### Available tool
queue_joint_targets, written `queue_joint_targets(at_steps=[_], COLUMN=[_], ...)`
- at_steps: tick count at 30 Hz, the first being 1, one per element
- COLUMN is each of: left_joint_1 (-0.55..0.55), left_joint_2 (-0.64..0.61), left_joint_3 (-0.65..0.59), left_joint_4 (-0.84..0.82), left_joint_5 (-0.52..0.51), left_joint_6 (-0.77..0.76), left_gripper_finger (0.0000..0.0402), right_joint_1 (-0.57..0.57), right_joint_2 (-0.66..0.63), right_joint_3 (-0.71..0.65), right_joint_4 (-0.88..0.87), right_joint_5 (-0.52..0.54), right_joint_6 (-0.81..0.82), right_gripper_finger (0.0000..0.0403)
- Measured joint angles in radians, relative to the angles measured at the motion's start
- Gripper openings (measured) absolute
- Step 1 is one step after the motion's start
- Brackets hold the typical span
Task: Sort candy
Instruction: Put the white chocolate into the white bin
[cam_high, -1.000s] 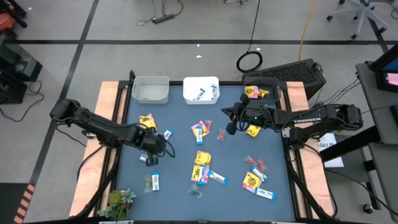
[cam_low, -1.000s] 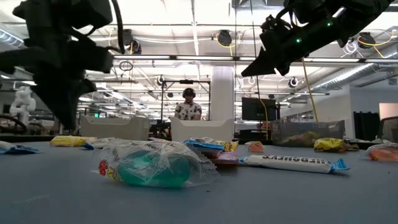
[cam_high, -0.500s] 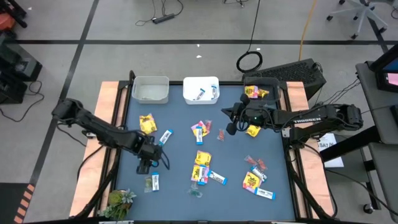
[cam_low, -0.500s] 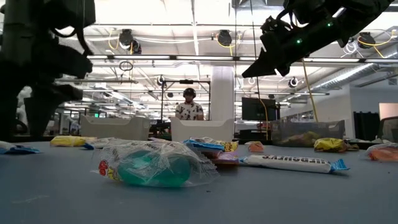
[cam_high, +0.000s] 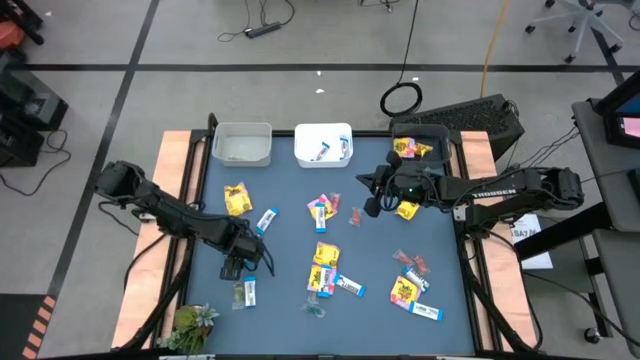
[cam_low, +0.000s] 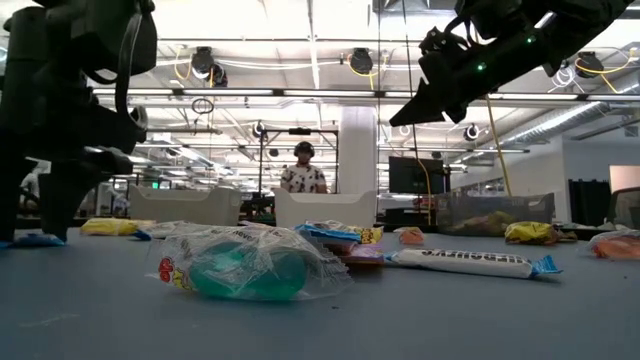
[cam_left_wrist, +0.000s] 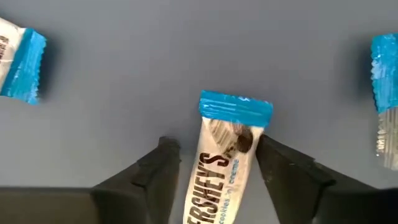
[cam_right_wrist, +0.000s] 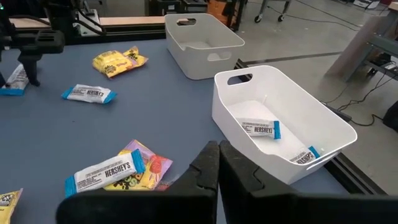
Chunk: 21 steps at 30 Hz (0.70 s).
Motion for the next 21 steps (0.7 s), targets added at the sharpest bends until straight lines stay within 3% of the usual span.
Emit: queue_joint_targets(at_steps=[9,16,21], left_joint_1=[-0.001,0.047,0.173], left_joint_2=[-0.011,-0.007,-0.008], left_joint_3=[0.038,0.097,0.124], left_joint_4=[-0.019,-0.038,0.047], left_joint_5=[-0.008,-0.171,-0.252], left_joint_6=[0.026,0.064,0.146], left_gripper_finger=[0.0082,0.0067,0.0066], right_joint_1=[0.000,0.000,0.000], right_joint_2=[0.000,0.000,0.000], right_joint_3=[0.000,0.000,0.000], right_joint_4=[0.000,0.000,0.000], right_joint_5=[0.000,0.000,0.000], right_joint_6=[0.000,0.000,0.000], right_gripper_finger=[0.0000,0.0000,0.0000])
